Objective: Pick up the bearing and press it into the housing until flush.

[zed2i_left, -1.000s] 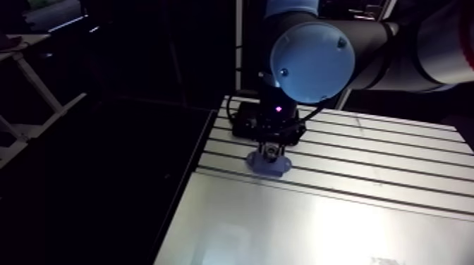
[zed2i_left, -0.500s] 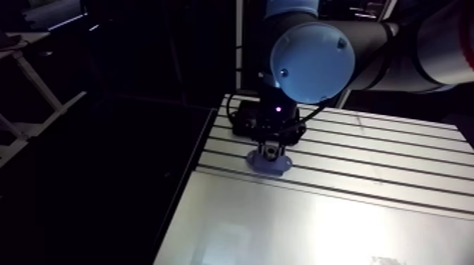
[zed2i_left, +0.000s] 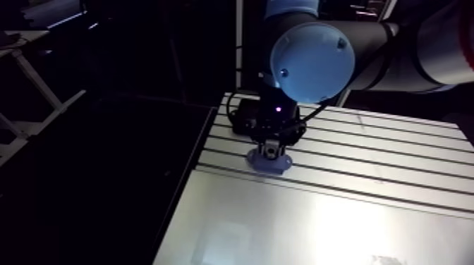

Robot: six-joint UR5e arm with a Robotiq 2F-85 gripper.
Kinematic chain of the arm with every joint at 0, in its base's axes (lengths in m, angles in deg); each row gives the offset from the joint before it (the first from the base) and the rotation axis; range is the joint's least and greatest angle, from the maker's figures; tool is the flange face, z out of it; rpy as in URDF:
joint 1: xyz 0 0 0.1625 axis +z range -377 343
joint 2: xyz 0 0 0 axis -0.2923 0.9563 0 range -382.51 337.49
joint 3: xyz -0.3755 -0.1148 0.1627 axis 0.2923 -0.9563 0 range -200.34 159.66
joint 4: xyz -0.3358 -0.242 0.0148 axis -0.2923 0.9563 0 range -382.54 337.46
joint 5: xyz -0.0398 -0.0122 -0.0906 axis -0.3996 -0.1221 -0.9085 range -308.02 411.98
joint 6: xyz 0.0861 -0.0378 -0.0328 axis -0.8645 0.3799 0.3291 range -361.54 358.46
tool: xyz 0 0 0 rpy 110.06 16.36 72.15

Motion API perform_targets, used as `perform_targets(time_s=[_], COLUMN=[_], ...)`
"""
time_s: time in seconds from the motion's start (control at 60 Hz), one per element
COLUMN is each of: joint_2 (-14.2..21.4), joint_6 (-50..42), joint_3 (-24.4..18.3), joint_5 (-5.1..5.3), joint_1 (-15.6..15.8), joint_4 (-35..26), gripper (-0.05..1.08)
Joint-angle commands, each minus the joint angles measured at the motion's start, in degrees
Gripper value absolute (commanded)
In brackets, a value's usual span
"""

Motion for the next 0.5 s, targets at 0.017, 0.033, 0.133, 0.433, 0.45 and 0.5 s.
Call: perform_targets(time_s=[0.017, 0.033, 0.133, 0.433, 0.45, 0.5], joint_2=[-0.2, -0.2, -0.2, -0.4, -0.4, -0.4], joint_6=[0.0, 0.0, 0.0, 0.0, 0.0, 0.0], joint_3=[0.0, 0.0, 0.0, 0.1, 0.1, 0.1], joint_5=[0.0, 0.0, 0.0, 0.0, 0.0, 0.0], joint_1=[0.0, 0.0, 0.1, 0.1, 0.1, 0.2], joint_4=[0.0, 0.0, 0.0, 0.0, 0.0, 0.0], gripper=[0.73, 0.73, 0.73, 0.73, 0.73, 0.73])
